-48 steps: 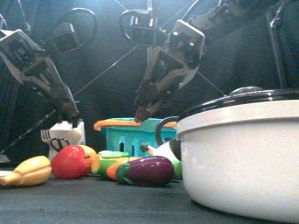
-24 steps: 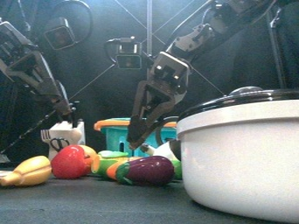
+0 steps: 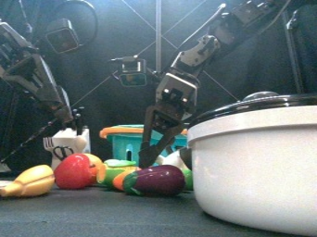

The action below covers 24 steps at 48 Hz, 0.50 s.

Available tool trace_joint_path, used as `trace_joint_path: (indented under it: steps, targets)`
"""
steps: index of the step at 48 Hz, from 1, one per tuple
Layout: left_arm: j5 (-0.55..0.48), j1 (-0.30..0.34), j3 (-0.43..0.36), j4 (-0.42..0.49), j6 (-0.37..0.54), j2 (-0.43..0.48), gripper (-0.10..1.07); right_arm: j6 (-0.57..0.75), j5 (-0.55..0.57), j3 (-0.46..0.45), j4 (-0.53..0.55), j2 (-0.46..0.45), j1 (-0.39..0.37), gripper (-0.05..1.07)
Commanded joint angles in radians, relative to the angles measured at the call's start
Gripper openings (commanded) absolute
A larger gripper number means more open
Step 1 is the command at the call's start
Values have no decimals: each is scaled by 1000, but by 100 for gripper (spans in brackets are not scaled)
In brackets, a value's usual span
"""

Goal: Place carrot into pan

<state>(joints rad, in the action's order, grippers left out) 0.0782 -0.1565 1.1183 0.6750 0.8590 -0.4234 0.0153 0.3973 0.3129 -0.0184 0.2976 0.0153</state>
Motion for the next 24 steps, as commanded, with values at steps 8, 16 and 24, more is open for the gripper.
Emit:
trace_joint_path:
  steps: [8, 16, 24]
  targets:
    - [8, -3, -3, -2, 0, 0, 83, 0, 0, -29, -12, -5, -9, 80]
    - [8, -2, -3, -2, 0, 0, 83, 0, 23, -29, -23, -5, -9, 80]
    - [8, -3, -3, -2, 0, 0, 83, 0, 26, -32, -23, 17, -6, 80]
